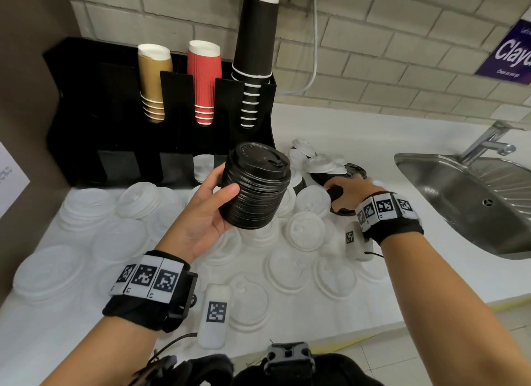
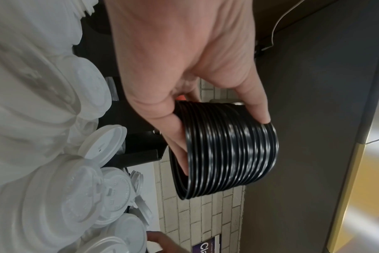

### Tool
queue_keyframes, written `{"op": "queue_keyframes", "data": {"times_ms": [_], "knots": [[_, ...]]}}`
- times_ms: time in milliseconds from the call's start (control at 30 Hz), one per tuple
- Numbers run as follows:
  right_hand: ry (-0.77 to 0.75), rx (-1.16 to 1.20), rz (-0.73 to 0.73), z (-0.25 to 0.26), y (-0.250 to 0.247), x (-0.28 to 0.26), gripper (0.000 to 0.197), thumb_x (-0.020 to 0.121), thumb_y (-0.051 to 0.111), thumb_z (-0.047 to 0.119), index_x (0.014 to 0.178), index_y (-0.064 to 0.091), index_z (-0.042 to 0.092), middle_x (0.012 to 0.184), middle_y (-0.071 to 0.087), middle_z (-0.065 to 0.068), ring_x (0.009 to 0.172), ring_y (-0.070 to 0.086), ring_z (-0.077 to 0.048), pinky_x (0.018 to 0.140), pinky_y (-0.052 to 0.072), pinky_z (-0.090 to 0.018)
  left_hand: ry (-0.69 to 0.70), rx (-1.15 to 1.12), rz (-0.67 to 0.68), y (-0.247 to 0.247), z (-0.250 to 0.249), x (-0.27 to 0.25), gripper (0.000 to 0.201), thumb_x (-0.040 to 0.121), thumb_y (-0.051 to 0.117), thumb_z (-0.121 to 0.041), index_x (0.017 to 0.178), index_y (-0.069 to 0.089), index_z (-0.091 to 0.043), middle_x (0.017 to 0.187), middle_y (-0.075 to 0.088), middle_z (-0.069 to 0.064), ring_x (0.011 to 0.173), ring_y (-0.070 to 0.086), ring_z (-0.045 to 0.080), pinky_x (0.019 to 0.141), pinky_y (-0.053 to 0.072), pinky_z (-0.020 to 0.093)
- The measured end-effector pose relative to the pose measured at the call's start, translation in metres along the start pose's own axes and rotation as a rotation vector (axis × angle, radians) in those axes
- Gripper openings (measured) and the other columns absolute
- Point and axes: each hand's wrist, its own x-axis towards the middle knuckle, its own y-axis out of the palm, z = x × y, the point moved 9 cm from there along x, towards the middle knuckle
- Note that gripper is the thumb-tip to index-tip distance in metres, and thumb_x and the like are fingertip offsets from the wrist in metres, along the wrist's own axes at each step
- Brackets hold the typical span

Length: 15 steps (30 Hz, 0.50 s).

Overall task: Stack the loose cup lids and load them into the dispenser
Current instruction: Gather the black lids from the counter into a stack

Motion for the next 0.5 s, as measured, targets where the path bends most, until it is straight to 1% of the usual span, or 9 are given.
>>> {"op": "queue_keyframes", "data": {"times_ms": [67,100,167,233,267,333,400,433,500], "knots": [[0.048,-0.015,-0.059,0.001,-0.018,-0.008,0.054,0.079,0.061,0.035,0.129,0.046,0.051,0.141,0.038,-0.007,0.132,0.032,-0.035,0.106,0.031,-0.052,0.006,-0.006,0.006,0.002,0.000,0.001,0.074,0.076,0.077,-0.030,0.141,0.045,-0.018,0.114,0.071,0.000,0.106,0.068,0.016,0.077,0.058,0.029],[0.064,0.004,-0.091,0.003,-0.028,-0.012,0.053,0.078,0.062,0.036,0.127,0.047,0.050,0.137,0.040,-0.007,0.131,0.034,-0.035,0.105,0.031,-0.052,0.002,-0.005,0.008,0.004,0.000,0.001,0.087,0.066,0.087,-0.038,0.140,0.046,-0.018,0.116,0.070,0.001,0.107,0.067,0.017,0.077,0.058,0.030],[0.049,0.142,-0.160,0.007,-0.048,-0.022,0.051,0.079,0.062,0.040,0.127,0.048,0.047,0.131,0.043,-0.009,0.128,0.037,-0.035,0.105,0.033,-0.052,-0.009,-0.007,0.010,0.006,0.000,0.001,0.102,0.052,0.093,-0.047,0.139,0.048,-0.019,0.120,0.068,0.002,0.110,0.066,0.018,0.079,0.058,0.032],[-0.061,0.394,-0.217,0.017,-0.064,-0.033,0.052,0.078,0.067,0.038,0.127,0.050,0.043,0.125,0.046,-0.011,0.122,0.044,-0.034,0.104,0.039,-0.049,-0.025,-0.014,-0.003,0.004,0.003,0.003,0.090,0.065,0.086,-0.043,0.141,0.046,-0.018,0.119,0.067,0.003,0.109,0.065,0.019,0.079,0.059,0.033],[-0.145,0.545,-0.243,0.025,-0.072,-0.042,0.053,0.076,0.071,0.034,0.126,0.051,0.041,0.121,0.050,-0.011,0.117,0.050,-0.031,0.100,0.044,-0.045,-0.034,-0.021,-0.013,0.004,0.004,0.004,0.078,0.074,0.076,-0.037,0.142,0.044,-0.017,0.118,0.067,0.003,0.107,0.066,0.018,0.078,0.059,0.032],[-0.328,0.873,-0.289,0.040,-0.084,-0.064,0.051,0.076,0.076,0.026,0.121,0.055,0.039,0.112,0.058,-0.006,0.097,0.063,-0.014,0.083,0.054,-0.029,-0.044,-0.023,-0.021,0.003,0.005,0.005,0.066,0.079,0.061,-0.027,0.142,0.044,-0.018,0.113,0.068,0.002,0.103,0.067,0.017,0.075,0.059,0.030],[-0.478,1.126,-0.308,0.054,-0.094,-0.088,0.045,0.076,0.076,0.025,0.115,0.059,0.040,0.107,0.063,0.001,0.078,0.065,-0.001,0.065,0.050,-0.014,-0.044,-0.020,-0.003,0.005,0.005,0.005,0.063,0.079,0.060,-0.024,0.140,0.047,-0.018,0.109,0.070,0.001,0.100,0.068,0.015,0.073,0.058,0.028],[-0.533,1.204,-0.308,0.061,-0.096,-0.098,0.043,0.075,0.074,0.028,0.114,0.060,0.041,0.108,0.065,0.002,0.078,0.065,0.000,0.063,0.048,-0.012,-0.042,-0.020,0.004,0.007,0.005,0.005,0.062,0.078,0.061,-0.023,0.139,0.047,-0.018,0.109,0.071,0.001,0.100,0.069,0.015,0.073,0.058,0.028],[-0.600,1.284,-0.294,0.074,-0.095,-0.112,0.040,0.075,0.067,0.036,0.114,0.062,0.040,0.115,0.066,0.000,0.090,0.064,-0.004,0.069,0.047,-0.014,-0.040,-0.014,0.014,0.007,0.005,0.005,0.065,0.075,0.068,-0.024,0.137,0.049,-0.020,0.109,0.071,0.001,0.100,0.068,0.015,0.074,0.058,0.028]]}}
